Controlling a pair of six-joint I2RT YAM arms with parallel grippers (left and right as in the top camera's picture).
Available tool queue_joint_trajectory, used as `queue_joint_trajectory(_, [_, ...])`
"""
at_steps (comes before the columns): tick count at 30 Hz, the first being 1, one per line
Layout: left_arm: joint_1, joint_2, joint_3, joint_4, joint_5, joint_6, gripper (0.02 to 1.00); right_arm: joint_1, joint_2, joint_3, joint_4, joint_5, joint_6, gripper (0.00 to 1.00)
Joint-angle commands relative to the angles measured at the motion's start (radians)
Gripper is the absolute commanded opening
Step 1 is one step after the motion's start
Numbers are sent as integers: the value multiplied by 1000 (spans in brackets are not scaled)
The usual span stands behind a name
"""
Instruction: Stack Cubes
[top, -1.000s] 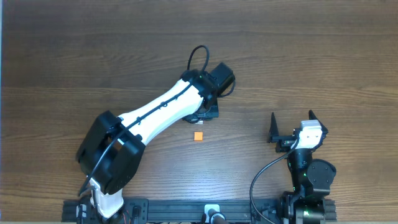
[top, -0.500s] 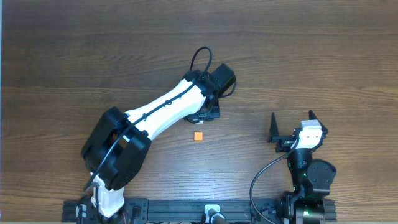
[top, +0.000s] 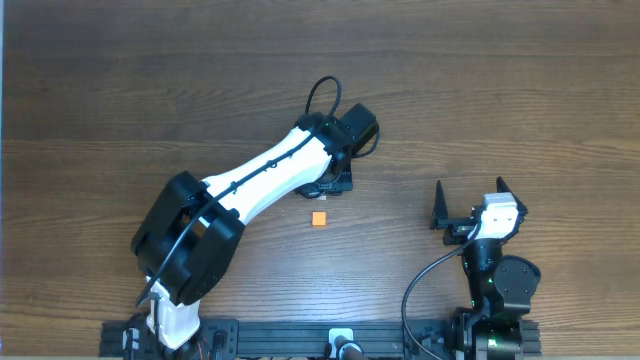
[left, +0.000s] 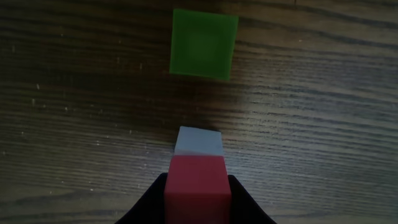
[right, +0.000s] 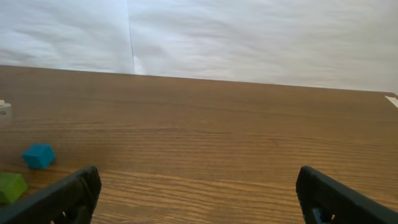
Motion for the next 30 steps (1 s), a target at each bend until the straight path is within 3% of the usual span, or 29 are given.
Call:
queue_joint_trajectory(1, [5,13,2,-3,3,10,40,5,-6,-8,-1,3,-4,991])
queue_joint_trajectory(20, [10,13,-31,18,-9,-9,75,5,-6,-8,-1,3,-4,993])
queue_joint_trajectory(30, [10,13,-31,18,-9,-8,288,5,-6,-8,-1,3,-4,993])
